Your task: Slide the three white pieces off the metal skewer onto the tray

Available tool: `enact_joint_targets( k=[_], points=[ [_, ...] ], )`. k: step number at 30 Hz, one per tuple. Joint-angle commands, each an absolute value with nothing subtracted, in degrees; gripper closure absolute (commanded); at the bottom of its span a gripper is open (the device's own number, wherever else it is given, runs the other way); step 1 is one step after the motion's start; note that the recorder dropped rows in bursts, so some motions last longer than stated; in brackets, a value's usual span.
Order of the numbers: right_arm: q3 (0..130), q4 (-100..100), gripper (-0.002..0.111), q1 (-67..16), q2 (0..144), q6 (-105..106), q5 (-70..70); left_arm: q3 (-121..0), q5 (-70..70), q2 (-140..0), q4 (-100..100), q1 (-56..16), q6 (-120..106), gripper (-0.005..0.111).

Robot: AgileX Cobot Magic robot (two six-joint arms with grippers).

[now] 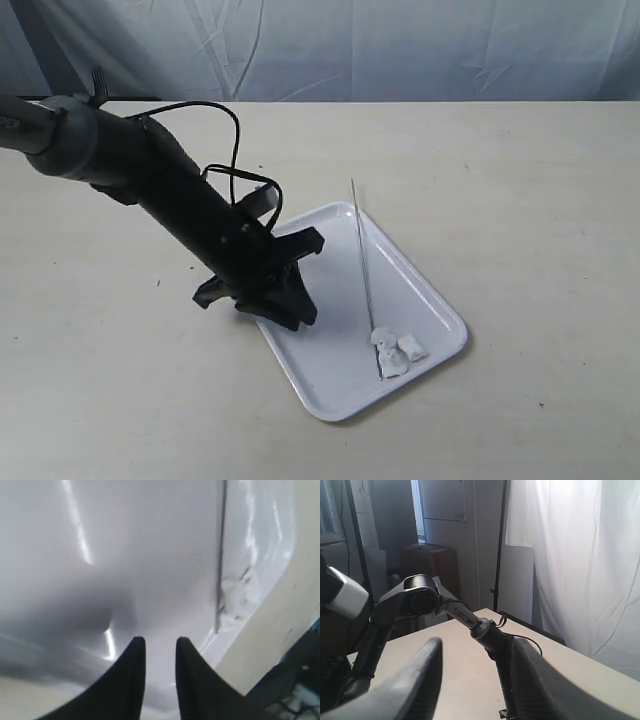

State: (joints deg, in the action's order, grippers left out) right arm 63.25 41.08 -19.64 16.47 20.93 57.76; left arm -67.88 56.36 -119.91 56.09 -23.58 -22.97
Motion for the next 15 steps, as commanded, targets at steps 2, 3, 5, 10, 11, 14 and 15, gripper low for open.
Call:
enact_joint_targets(
  k=[2,3,5,10,11,14,15],
  points=[
    [63.1,40.6,0.066,-19.4,16.3,20.8,60.4,-67.1,55.8,-112.6,43.0,-23.5,-22.7,0.097],
    [63.1,40.3,0.066,-19.4,16.3,20.8,61.0,-66.8,54.5,-110.9,42.2,-23.5,-22.7,0.102],
    [63.1,39.7,0.066,-19.4,16.3,20.8,61.5,-66.0,53.0,-106.5,41.4,-23.5,-22.7,0.107],
    [63.1,36.7,0.066,-19.4,16.3,20.2,61.9,-65.1,54.1,-95.0,40.4,-23.5,-22.7,0.107],
    [63.1,35.5,0.066,-19.4,16.3,19.6,61.9,-65.1,54.6,-91.8,39.1,-23.5,-23.0,0.107],
    [63.1,29.3,0.066,-19.3,16.3,18.4,61.3,-65.1,57.4,-83.9,33.9,-23.5,-22.9,0.107],
    [63.1,26.4,0.067,-19.3,16.3,17.7,61.3,-65.1,58.1,-81.6,32.1,-23.5,-22.6,0.107]
  ],
)
